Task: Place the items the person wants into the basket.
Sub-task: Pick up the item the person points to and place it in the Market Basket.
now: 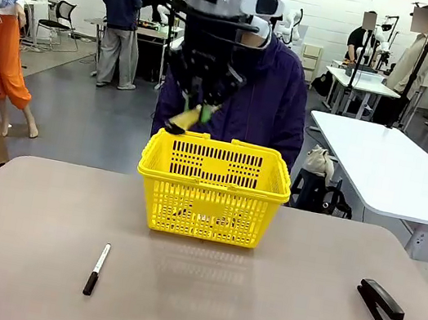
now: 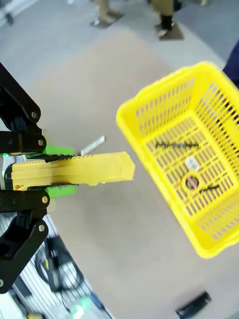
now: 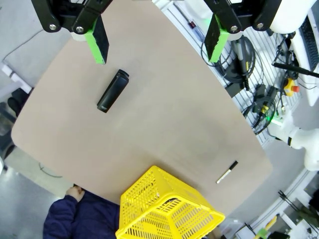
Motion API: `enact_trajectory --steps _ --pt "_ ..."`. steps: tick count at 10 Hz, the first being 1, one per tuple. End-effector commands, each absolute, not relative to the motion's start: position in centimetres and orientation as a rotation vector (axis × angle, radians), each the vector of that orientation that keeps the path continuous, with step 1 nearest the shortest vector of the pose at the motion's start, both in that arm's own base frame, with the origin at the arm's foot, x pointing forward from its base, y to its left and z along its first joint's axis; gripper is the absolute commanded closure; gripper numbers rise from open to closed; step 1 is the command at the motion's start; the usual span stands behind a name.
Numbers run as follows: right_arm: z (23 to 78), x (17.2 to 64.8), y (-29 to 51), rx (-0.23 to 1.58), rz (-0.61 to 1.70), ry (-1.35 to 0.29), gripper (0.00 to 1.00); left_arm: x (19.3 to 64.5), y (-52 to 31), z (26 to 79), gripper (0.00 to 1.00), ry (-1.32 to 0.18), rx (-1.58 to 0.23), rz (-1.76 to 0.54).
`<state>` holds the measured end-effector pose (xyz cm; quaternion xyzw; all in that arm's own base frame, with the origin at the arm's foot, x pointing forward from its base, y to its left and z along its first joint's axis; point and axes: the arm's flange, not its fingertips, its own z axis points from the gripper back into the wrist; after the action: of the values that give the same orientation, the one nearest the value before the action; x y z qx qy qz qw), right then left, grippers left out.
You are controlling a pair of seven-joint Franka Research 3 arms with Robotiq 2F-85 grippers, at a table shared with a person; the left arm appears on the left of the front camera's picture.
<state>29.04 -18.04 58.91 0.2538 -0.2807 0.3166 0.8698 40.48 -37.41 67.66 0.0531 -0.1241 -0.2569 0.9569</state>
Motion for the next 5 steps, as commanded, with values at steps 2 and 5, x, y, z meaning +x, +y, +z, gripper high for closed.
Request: enact_trajectory --steps 2,5 --pt "58.8 29.1 -18.1 0.554 0.677 -0.615 0.00 44.4 -38.6 69.8 0.74 -0.335 0.237 -0.646" --pt "58.8 29.1 -18.1 0.554 0.677 -0.615 0.00 46.1 -38.5 69.8 0.74 -0.332 0.196 -0.715"
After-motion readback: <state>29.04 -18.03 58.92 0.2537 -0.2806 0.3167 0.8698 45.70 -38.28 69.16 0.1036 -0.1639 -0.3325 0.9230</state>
